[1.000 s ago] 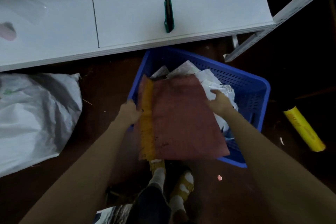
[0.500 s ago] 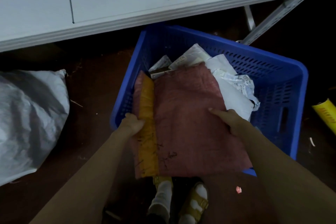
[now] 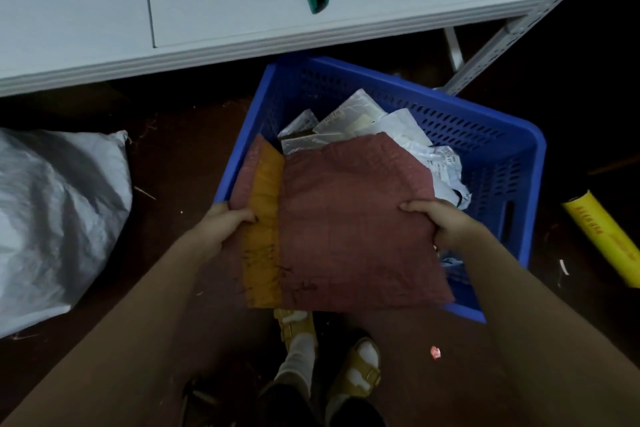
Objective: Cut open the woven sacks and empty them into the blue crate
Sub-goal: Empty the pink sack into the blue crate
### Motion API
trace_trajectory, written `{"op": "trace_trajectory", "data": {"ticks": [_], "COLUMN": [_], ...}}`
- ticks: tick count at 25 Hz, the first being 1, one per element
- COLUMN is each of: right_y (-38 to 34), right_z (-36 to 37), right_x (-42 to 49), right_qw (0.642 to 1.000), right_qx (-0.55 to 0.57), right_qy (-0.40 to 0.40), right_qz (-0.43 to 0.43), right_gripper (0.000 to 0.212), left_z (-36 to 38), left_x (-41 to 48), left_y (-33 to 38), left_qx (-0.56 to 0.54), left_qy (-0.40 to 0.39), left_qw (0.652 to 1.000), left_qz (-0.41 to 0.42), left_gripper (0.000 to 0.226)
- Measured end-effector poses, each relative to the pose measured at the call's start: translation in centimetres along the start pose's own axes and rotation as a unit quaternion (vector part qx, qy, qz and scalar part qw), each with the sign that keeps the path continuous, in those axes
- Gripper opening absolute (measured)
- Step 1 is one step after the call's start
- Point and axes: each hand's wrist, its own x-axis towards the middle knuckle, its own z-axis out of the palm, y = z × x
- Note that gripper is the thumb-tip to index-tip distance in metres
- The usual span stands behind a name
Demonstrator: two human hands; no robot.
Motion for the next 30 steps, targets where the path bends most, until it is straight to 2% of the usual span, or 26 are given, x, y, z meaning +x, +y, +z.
{"op": "trace_trajectory", "data": {"ticks": [2, 4, 7, 11, 14, 17, 19, 21, 22, 24, 27, 30], "right_y": [-1.6, -3.8, -7.3, -10.9, -13.0, -14.6, -15.8, -16.9, -17.6, -19.2, -22.3, -26.7], "right_z": [-0.5, -1.1, -1.7, -1.4, -0.1, 1.8, 3.2, 5.0, 5.9, 7.9, 11.3, 15.0], "right_x": [-2.9, -5.9, -11.3, -18.3, -22.9, -25.4, -25.8, -26.7, -27.1, -27.7, -27.2, -26.2], "right_qw": [0.999, 0.994, 0.989, 0.981, 0.98, 0.982, 0.985, 0.99, 0.992, 0.992, 0.987, 0.973], "right_qx": [0.034, 0.064, 0.045, -0.031, 0.0, 0.006, -0.029, -0.056, -0.055, -0.019, 0.064, 0.1], "right_qy": [-0.008, -0.01, -0.026, -0.024, -0.062, -0.053, -0.019, -0.032, -0.045, -0.064, -0.066, -0.05], "right_qz": [-0.039, -0.088, -0.138, -0.192, -0.187, -0.182, -0.166, -0.124, -0.107, -0.105, -0.135, -0.202], "right_gripper": [0.041, 0.033, 0.023, 0.043, 0.035, 0.032, 0.034, 0.03, 0.028, 0.024, 0.022, 0.012], "left_z": [-0.4, -1.4, -3.1, -5.6, -7.7, -10.0, -11.9, -13.5, -14.1, -15.1, -16.5, -19.0], "left_x": [-2.4, -4.5, -8.7, -14.8, -17.6, -19.3, -19.8, -20.2, -20.4, -20.5, -19.8, -17.6], "left_y": [1.9, 4.0, 7.2, 10.7, 12.0, 12.5, 13.0, 14.0, 14.8, 16.7, 20.3, 24.1], "left_qx": [-0.026, -0.056, -0.07, 0.018, 0.026, 0.036, 0.076, 0.128, 0.133, 0.078, -0.079, -0.162], "left_qy": [0.018, 0.026, 0.029, 0.077, 0.121, 0.141, 0.155, 0.17, 0.175, 0.173, 0.176, 0.257], "left_qw": [0.999, 0.994, 0.985, 0.971, 0.965, 0.972, 0.974, 0.968, 0.966, 0.97, 0.967, 0.931], "left_qz": [0.044, 0.089, 0.157, 0.226, 0.229, 0.182, 0.15, 0.136, 0.135, 0.15, 0.169, 0.202], "left_gripper": [0.042, 0.064, 0.086, 0.091, 0.092, 0.082, 0.058, 0.03, 0.024, 0.021, 0.006, 0.02]}}
